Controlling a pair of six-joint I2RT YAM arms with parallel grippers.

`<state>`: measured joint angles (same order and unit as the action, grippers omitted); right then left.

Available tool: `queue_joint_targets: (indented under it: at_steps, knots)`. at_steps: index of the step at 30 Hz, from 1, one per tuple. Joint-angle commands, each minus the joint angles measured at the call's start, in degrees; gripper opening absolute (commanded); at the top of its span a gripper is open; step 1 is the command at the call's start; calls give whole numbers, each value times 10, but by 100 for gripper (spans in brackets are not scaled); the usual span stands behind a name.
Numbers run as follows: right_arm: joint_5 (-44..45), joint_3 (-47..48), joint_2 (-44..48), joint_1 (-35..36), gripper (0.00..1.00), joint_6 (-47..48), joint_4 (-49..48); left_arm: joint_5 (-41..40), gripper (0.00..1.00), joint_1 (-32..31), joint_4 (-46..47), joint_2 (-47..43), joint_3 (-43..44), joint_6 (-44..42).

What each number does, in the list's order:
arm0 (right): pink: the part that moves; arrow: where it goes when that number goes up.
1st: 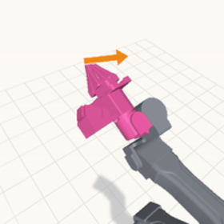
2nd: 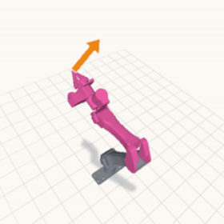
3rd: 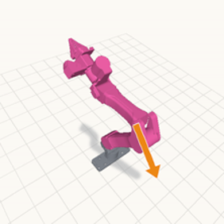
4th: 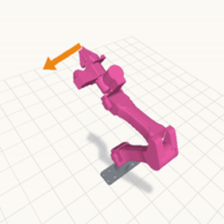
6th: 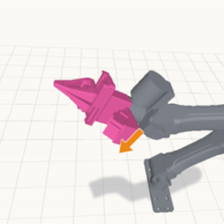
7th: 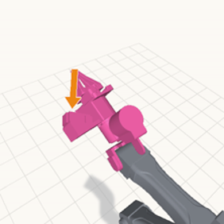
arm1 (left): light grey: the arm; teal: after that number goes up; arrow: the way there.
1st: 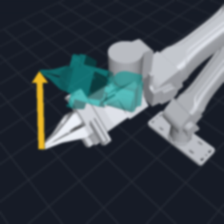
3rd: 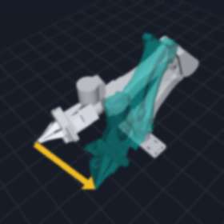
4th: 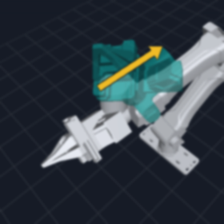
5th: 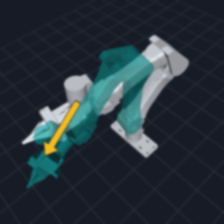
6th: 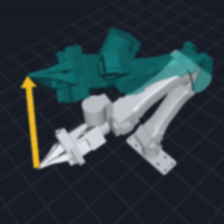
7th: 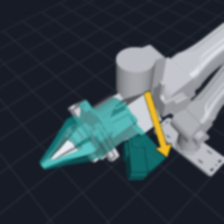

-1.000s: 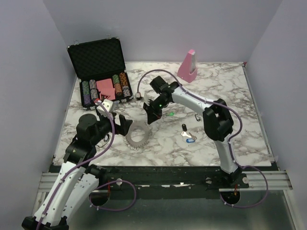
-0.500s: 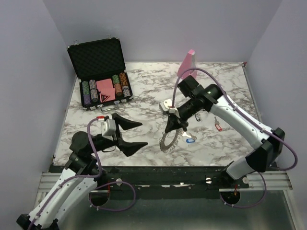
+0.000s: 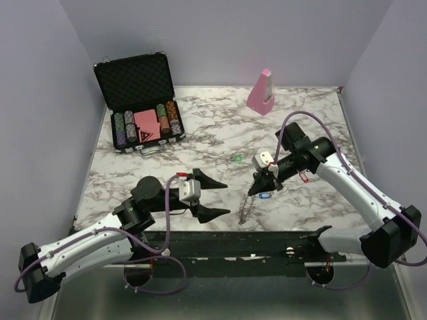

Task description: Put the keys on the keyring

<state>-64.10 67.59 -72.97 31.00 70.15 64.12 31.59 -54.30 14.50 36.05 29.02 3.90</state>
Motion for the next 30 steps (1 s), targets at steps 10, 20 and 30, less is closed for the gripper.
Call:
queue_joint_targets:
  at_steps: [10,20,30]
  knots:
    - [-74,-50,37,-35,1,-72,-99,-156,84,-37,64,92,-12,27]
    - [-87,-68,30,-38,1,-89,-120,-205,92,-36,35,59,-65,46]
    - [-63,-96,12,-41,1,-217,-231,-264,99,-30,25,27,-101,183]
